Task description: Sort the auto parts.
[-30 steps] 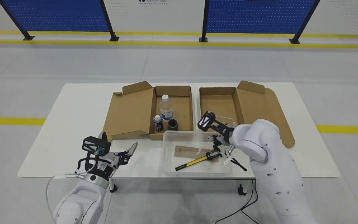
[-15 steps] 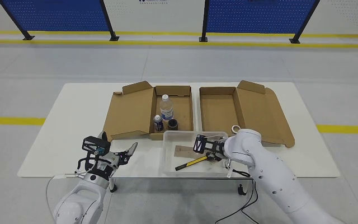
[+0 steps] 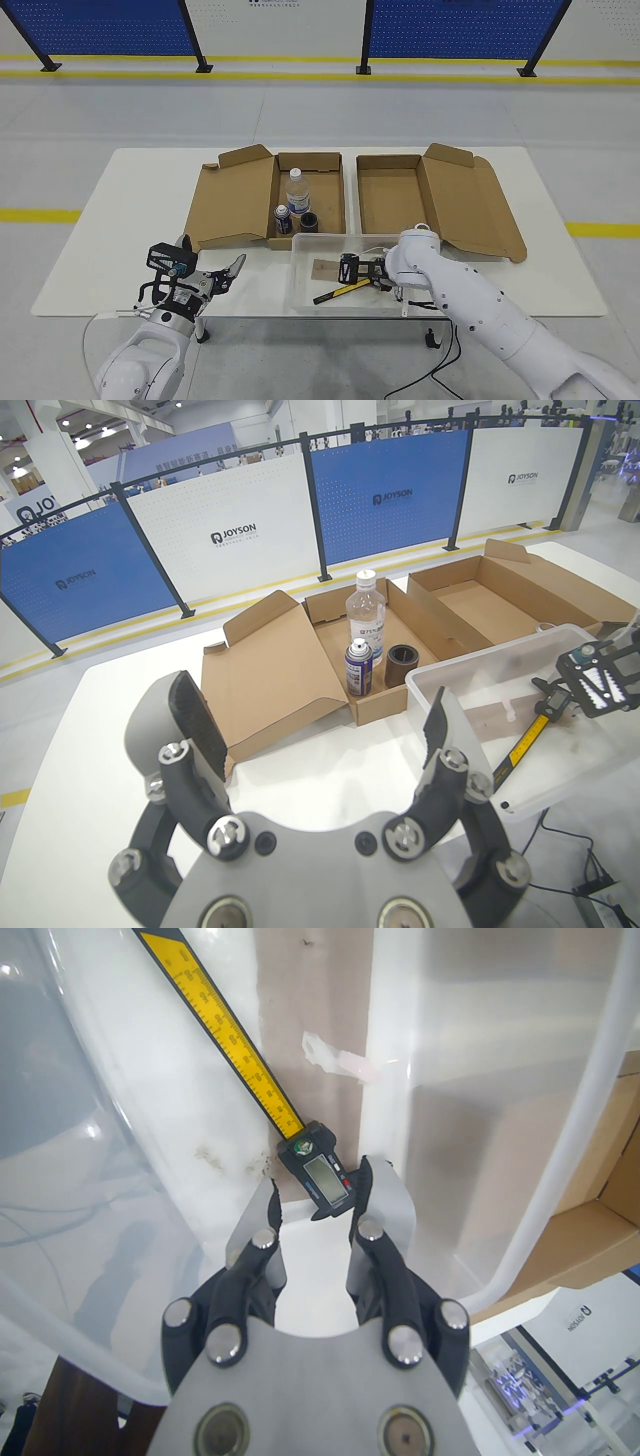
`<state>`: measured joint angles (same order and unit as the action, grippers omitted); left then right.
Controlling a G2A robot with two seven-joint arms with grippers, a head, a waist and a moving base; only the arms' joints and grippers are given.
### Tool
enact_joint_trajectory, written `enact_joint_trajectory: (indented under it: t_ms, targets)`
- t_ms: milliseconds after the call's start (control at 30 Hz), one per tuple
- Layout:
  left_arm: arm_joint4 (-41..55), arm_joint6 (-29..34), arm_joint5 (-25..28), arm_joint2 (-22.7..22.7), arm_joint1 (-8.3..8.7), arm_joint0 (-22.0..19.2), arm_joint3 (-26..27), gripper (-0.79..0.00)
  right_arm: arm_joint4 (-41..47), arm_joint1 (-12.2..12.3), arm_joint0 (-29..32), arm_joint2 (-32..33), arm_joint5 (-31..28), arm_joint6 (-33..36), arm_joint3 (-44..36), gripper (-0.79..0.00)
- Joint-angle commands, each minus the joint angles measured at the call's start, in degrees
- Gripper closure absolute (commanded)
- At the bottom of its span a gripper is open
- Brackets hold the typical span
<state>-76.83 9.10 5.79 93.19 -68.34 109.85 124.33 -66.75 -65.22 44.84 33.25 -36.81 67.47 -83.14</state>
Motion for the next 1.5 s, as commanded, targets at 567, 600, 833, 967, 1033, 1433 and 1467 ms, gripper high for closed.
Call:
enact_joint_trajectory:
  t_ms: [567,600,833,967,1033,1433,1467]
  targets:
    - [0.0,0.0,0.0,0.0,0.00,0.0,0.0,-0.785,2.7,-3.9,-4.5,-7.0,-0.5,-0.5,8.5,-0.289]
    - [0.0,0.0,0.0,0.0,0.00,0.0,0.0,-0.785,2.6,-4.0,-4.7,-7.2,-0.4,-0.4,8.7,-0.283]
    - [0.0,0.0,0.0,0.0,0.00,0.0,0.0,-0.785,0.8,-5.0,-5.8,-8.6,-0.4,-0.5,9.6,-0.289]
    - [0.0,0.0,0.0,0.0,0.00,0.0,0.0,-0.785,0.7,-5.5,-6.4,-9.6,-1.0,-1.0,10.4,-0.299]
    - [0.0,0.0,0.0,0.0,0.00,0.0,0.0,-0.785,0.7,-5.8,-6.7,-10.1,-1.1,-1.1,11.0,-0.289]
    - [0.0,0.0,0.0,0.0,0.00,0.0,0.0,-0.785,1.2,-7.4,-8.2,-12.5,-1.5,-1.5,14.0,0.000]
    - [0.0,0.0,0.0,0.0,0.00,0.0,0.0,-0.785,1.4,-7.4,-8.3,-12.6,-1.5,-1.5,14.0,0.000]
